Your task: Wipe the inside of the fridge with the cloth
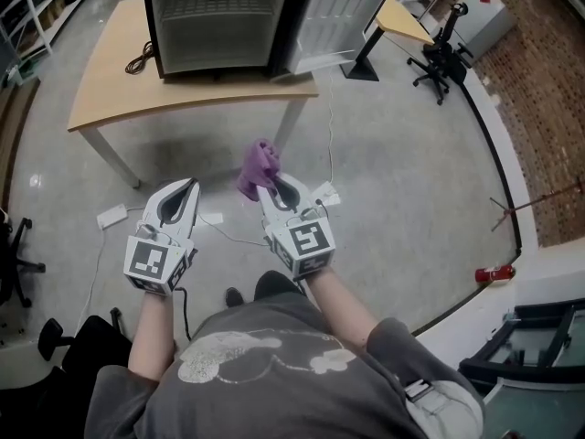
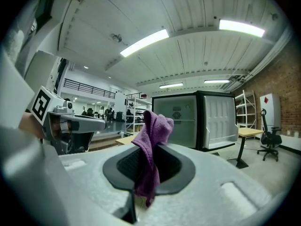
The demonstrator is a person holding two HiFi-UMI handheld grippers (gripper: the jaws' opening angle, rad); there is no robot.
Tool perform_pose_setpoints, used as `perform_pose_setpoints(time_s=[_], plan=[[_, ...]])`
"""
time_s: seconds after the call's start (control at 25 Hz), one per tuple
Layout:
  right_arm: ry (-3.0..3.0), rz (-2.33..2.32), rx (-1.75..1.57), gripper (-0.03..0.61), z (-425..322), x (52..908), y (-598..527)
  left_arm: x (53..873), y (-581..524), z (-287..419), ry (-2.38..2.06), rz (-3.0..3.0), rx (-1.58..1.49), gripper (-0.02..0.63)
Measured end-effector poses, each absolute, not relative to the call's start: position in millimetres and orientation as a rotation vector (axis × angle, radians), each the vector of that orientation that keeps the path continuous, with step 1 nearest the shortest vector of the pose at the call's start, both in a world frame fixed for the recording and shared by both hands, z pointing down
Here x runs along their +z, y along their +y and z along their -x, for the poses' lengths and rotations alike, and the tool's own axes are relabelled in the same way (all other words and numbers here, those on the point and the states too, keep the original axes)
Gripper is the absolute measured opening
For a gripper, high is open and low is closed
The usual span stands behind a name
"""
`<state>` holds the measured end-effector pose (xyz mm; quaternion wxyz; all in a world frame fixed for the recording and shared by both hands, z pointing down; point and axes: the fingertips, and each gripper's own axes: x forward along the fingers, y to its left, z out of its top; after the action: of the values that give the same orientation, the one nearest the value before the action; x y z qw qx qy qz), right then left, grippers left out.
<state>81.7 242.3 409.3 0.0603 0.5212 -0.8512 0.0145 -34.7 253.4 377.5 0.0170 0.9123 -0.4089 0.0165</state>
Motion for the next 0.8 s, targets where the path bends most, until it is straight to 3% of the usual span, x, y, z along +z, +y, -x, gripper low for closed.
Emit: perform_pose_setpoints(time_s=[0.36, 0.8], plan=[[-2.596, -1.581, 0.082, 0.037, -78, 423, 207, 387, 223, 43, -1.311, -2.815, 0.078, 0.018], [-2.695, -1.464, 0.043, 0.038, -66, 418, 67, 381, 92, 47, -1.455, -2.762, 0.124, 0.017]])
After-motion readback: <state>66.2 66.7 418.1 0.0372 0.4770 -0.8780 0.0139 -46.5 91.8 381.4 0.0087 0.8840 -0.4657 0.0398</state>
